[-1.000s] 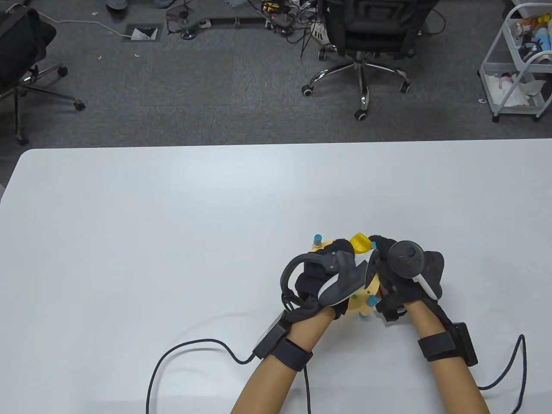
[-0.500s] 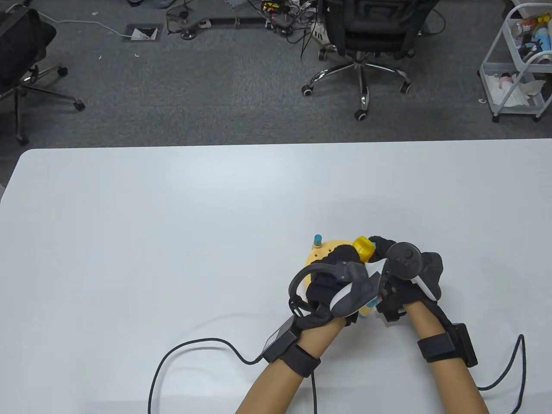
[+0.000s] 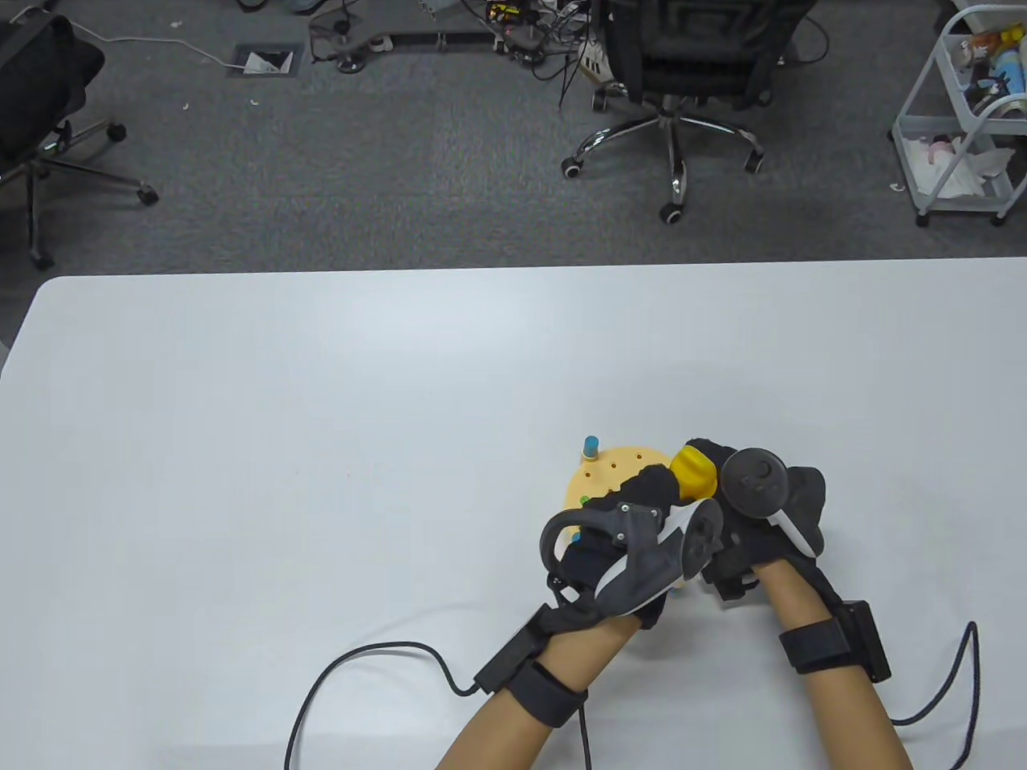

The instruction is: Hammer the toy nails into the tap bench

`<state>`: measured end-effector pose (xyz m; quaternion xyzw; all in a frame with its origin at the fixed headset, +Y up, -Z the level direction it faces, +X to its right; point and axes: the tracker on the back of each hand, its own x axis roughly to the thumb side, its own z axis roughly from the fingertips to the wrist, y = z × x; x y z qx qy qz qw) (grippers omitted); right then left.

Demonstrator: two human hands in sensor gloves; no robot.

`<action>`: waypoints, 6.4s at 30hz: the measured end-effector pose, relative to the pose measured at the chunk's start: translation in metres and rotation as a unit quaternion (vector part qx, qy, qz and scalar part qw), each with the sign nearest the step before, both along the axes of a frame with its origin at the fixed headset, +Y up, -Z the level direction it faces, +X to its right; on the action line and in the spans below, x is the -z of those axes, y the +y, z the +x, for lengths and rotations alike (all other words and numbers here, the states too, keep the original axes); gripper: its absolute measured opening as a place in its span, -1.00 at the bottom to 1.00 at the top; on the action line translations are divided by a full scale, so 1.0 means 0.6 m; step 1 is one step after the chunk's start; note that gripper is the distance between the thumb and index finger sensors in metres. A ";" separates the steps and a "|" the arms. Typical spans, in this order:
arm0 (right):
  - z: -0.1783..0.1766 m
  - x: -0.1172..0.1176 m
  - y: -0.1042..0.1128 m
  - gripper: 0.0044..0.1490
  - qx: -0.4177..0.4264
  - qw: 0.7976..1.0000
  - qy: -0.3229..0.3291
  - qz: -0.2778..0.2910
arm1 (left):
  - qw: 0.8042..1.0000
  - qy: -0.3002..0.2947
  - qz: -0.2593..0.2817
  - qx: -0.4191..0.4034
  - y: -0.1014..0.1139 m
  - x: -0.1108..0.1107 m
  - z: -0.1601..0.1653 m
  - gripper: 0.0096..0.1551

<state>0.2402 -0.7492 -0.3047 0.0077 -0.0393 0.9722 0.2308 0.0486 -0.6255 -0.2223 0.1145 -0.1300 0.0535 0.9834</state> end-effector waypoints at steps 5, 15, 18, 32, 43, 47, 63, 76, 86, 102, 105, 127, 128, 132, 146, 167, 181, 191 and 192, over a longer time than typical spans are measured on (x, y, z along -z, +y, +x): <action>0.032 -0.027 0.014 -0.21 0.008 0.999 -0.023 -0.025 | 0.997 -0.007 -0.025 -0.075 -0.022 -0.012 -0.084 -0.23; 0.003 -0.048 -0.035 -0.32 -0.120 0.988 -0.013 -0.096 | 0.988 0.045 -0.085 -0.125 -0.072 0.011 -0.170 -0.22; -0.004 -0.044 -0.044 -0.30 -0.159 0.982 -0.016 -0.096 | 0.987 0.047 -0.095 -0.118 -0.081 0.015 -0.168 -0.23; -0.017 -0.043 -0.050 -0.43 -0.245 0.966 -0.012 -0.079 | 0.986 0.049 -0.118 -0.104 -0.097 0.022 -0.166 -0.22; -0.012 -0.047 -0.055 -0.36 -0.257 0.961 0.065 -0.077 | 0.985 0.046 -0.120 -0.116 -0.098 0.021 -0.168 -0.22; -0.011 -0.049 -0.056 -0.36 -0.277 0.955 0.067 -0.079 | 0.985 0.047 -0.124 -0.114 -0.102 0.023 -0.167 -0.22; -0.025 -0.060 -0.055 -0.49 -0.364 0.927 0.046 -0.074 | 0.982 0.051 -0.136 -0.117 -0.111 0.027 -0.170 -0.22; 0.042 -0.054 -0.041 -0.43 -0.183 0.981 0.027 -0.062 | 0.984 0.046 -0.131 -0.116 -0.110 0.026 -0.169 -0.22; 0.004 -0.081 0.107 -0.50 -0.012 0.990 0.013 0.143 | 0.979 0.051 -0.120 -0.156 -0.096 0.027 -0.185 -0.22; -0.205 0.030 0.126 -0.54 -0.313 0.944 0.071 -0.073 | 0.977 0.046 -0.124 -0.170 -0.092 0.030 -0.196 -0.22; -0.207 0.034 0.125 -0.54 -0.307 0.947 0.063 -0.066 | 0.976 0.046 -0.122 -0.176 -0.090 0.029 -0.199 -0.22; -0.210 0.051 0.116 -0.56 -0.334 0.936 0.036 -0.101 | 0.975 0.050 -0.127 -0.173 -0.090 0.032 -0.202 -0.21; -0.211 0.050 0.118 -0.56 -0.337 0.936 0.036 -0.098 | 0.976 0.050 -0.127 -0.172 -0.091 0.032 -0.202 -0.22; -0.218 0.050 0.114 -0.56 -0.358 0.928 0.035 -0.099 | 0.976 0.050 -0.127 -0.171 -0.091 0.032 -0.201 -0.22; -0.152 0.027 0.163 -0.31 -0.266 0.961 -0.011 -0.073 | 0.978 0.045 -0.128 -0.158 -0.093 0.031 -0.195 -0.22; -0.006 -0.005 -0.004 -0.28 0.004 0.999 0.003 0.041 | 0.994 0.016 -0.080 0.068 -0.068 0.106 -0.024 -0.23; -0.009 -0.005 -0.007 -0.27 -0.007 0.999 0.002 0.039 | 0.981 0.002 -0.103 0.166 -0.097 0.113 0.024 -0.24; -0.012 -0.005 -0.007 -0.28 -0.017 0.999 0.001 0.041 | 0.965 0.011 -0.105 0.242 -0.076 0.117 0.036 -0.24; -0.011 -0.004 -0.007 -0.27 -0.019 0.999 0.003 0.040 | 0.967 0.025 -0.086 0.237 -0.064 0.111 0.040 -0.24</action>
